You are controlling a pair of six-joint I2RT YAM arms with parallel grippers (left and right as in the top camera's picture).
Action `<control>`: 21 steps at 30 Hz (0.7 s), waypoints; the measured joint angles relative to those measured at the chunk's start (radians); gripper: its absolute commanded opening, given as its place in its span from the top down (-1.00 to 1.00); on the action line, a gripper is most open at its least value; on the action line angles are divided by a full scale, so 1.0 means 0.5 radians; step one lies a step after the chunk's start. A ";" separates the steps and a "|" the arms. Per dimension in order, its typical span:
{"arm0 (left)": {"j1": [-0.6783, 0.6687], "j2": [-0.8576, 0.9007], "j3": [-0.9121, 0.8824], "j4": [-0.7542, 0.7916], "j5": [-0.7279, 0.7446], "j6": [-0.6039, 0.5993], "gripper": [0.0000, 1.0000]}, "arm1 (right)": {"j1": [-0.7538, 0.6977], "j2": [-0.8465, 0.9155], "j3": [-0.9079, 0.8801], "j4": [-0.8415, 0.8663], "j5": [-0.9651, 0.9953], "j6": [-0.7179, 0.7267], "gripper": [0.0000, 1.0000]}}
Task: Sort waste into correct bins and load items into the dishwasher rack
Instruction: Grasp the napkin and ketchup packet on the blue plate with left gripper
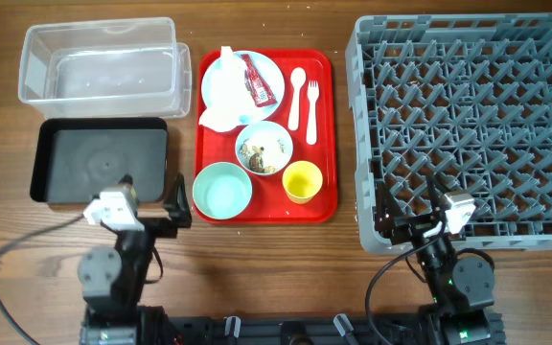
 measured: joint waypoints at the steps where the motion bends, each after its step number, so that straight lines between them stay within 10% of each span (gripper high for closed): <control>1: 0.000 0.134 0.102 -0.001 0.001 0.000 -1.00 | 0.000 0.002 0.000 0.002 0.000 0.000 -0.99; 14: -0.206 2.937 3.519 -2.113 0.043 0.226 -1.00 | 0.000 0.008 -0.001 0.000 0.000 0.000 -0.99; 21: -0.455 3.547 3.601 -1.843 0.024 0.233 -1.00 | 0.000 0.008 -0.001 0.000 0.000 0.000 -0.99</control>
